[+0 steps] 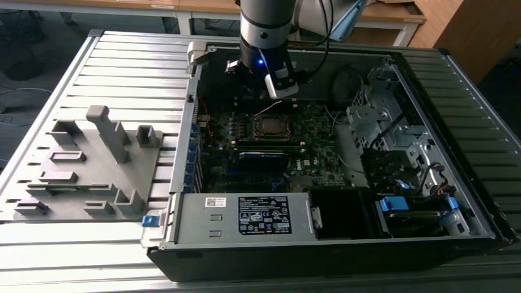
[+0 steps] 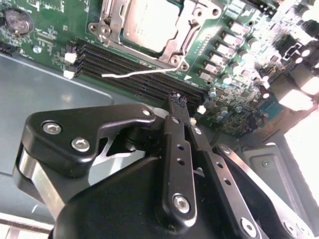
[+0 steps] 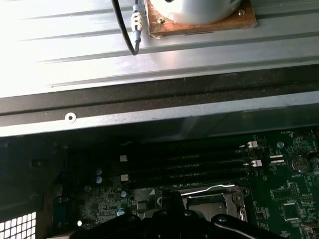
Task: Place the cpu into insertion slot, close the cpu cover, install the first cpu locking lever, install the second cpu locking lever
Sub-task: 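Install the first cpu locking lever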
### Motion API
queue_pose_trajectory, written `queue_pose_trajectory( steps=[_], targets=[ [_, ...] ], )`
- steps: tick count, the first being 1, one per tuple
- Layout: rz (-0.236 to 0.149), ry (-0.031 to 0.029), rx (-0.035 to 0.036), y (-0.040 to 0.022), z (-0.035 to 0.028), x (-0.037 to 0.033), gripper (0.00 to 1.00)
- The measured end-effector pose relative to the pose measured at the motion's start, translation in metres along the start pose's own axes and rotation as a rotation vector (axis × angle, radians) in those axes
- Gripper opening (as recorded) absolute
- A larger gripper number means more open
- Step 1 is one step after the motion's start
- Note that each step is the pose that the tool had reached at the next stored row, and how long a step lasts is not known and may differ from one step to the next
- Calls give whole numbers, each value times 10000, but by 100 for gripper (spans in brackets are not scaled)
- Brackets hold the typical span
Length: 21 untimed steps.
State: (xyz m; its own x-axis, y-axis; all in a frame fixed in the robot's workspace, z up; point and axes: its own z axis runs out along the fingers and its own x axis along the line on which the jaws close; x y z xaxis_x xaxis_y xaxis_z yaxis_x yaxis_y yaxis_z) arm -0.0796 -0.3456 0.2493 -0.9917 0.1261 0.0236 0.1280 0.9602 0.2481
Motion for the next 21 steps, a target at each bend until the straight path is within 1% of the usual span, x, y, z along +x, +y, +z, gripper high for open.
queue_pose_trajectory(
  steps=[5,7,8,11,12,15,19,21],
  targets=[
    [-2,-24,188,6,9,1,11],
    [-2,-38,304,10,13,2,11],
    [-3,-46,374,13,16,2,11],
    [-5,-81,632,25,31,3,11],
    [-5,-89,690,27,35,2,11],
    [-7,-97,760,31,44,-15,11],
    [-7,-107,835,41,55,-59,11],
    [-7,-110,861,47,59,-75,11]
  ],
)
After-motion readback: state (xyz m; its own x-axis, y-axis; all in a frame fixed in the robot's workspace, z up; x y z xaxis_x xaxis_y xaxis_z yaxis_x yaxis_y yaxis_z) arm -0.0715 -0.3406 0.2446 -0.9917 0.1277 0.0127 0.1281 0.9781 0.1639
